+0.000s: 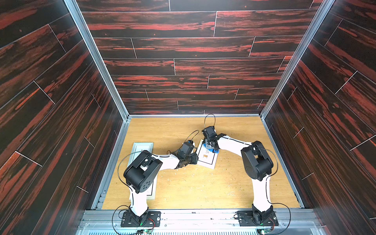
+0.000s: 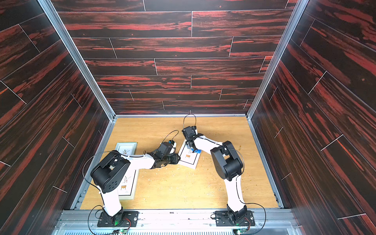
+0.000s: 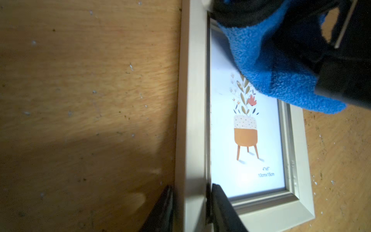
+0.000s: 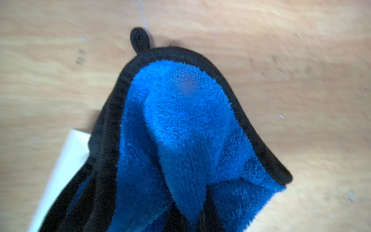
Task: Wipe the picture frame with a cloth
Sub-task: Wipe the dirt from the picture frame.
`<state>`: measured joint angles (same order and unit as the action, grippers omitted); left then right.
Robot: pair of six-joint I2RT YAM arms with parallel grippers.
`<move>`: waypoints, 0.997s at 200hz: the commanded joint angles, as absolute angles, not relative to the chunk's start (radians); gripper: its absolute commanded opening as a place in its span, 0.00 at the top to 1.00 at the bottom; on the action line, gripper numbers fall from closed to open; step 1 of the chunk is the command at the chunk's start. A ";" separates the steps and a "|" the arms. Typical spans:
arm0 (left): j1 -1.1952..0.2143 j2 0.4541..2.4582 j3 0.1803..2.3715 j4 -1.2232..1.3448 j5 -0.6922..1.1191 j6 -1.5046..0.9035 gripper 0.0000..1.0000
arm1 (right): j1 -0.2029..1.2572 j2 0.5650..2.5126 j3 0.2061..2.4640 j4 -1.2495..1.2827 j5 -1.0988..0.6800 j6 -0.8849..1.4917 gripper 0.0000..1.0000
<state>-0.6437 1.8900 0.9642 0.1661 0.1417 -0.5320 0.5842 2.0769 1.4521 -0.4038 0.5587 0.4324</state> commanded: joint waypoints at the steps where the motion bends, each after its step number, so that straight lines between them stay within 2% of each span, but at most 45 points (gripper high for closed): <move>1: -0.644 1.944 0.925 -0.008 0.115 -0.539 0.64 | 0.638 2.082 1.463 -0.434 0.540 0.448 1.00; 19: -0.643 1.942 0.925 -0.013 0.114 -0.540 0.64 | 0.671 2.090 1.493 -0.505 0.555 0.489 1.00; 33: -0.644 1.942 0.923 -0.014 0.109 -0.540 0.64 | 0.681 2.026 1.431 -0.491 0.549 0.504 1.00; 54: -0.644 1.940 0.918 -0.008 0.109 -0.541 0.64 | 0.656 1.943 1.323 -0.431 0.530 0.476 1.00; 82: -0.640 1.942 0.918 -0.001 0.114 -0.549 0.64 | 0.629 1.964 1.347 -0.494 0.576 0.452 1.00; 122: -0.638 1.931 0.903 -0.002 0.110 -0.555 0.64 | 0.680 1.903 1.225 -0.425 0.481 0.482 1.00; 168: -0.638 1.929 0.905 -0.003 0.117 -0.561 0.64 | 0.613 1.971 1.352 -0.457 0.560 0.442 1.00; 199: -0.638 1.925 0.905 -0.002 0.109 -0.563 0.64 | 0.657 1.902 1.248 -0.443 0.518 0.466 1.00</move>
